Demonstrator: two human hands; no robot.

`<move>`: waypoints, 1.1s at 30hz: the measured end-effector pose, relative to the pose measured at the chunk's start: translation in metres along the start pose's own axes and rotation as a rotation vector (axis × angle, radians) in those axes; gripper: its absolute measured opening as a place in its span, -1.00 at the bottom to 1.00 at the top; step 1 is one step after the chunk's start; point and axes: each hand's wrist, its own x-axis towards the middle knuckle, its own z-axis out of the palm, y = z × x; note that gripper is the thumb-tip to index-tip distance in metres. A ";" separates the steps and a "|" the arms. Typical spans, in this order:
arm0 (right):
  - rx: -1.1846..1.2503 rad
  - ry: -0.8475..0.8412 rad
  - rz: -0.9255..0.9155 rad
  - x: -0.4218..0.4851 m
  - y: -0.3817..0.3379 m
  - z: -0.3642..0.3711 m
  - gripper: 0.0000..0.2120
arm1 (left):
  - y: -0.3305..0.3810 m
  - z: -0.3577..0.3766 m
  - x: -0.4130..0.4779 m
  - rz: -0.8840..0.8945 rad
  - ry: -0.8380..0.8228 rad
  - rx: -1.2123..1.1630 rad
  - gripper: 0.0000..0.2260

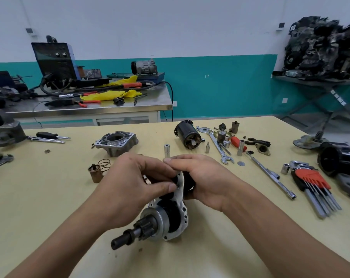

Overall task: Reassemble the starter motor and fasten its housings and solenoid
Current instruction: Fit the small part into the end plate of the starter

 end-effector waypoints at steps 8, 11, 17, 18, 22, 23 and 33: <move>-0.006 0.019 -0.001 -0.003 -0.001 0.002 -0.92 | -0.002 -0.001 0.000 0.032 -0.004 0.013 -0.80; -0.016 0.028 -0.009 -0.003 0.000 0.003 -0.91 | -0.003 0.001 -0.001 0.044 0.009 0.032 -0.81; -0.002 0.031 -0.011 -0.003 0.000 0.003 -0.93 | -0.005 0.004 -0.002 0.125 0.052 0.069 -0.74; -0.002 0.031 -0.013 -0.003 0.000 0.003 -0.93 | -0.005 0.004 -0.002 0.145 0.043 0.084 -0.73; -0.002 0.027 -0.013 -0.003 0.001 0.002 -0.90 | -0.007 0.003 -0.002 0.187 0.038 0.132 -0.75; -0.001 0.026 -0.010 -0.002 0.001 0.002 -0.88 | -0.007 0.003 -0.001 0.192 0.042 0.158 -0.79; -0.007 0.009 -0.010 -0.002 0.001 0.002 -0.92 | 0.000 0.001 -0.003 0.332 -0.024 0.381 -0.95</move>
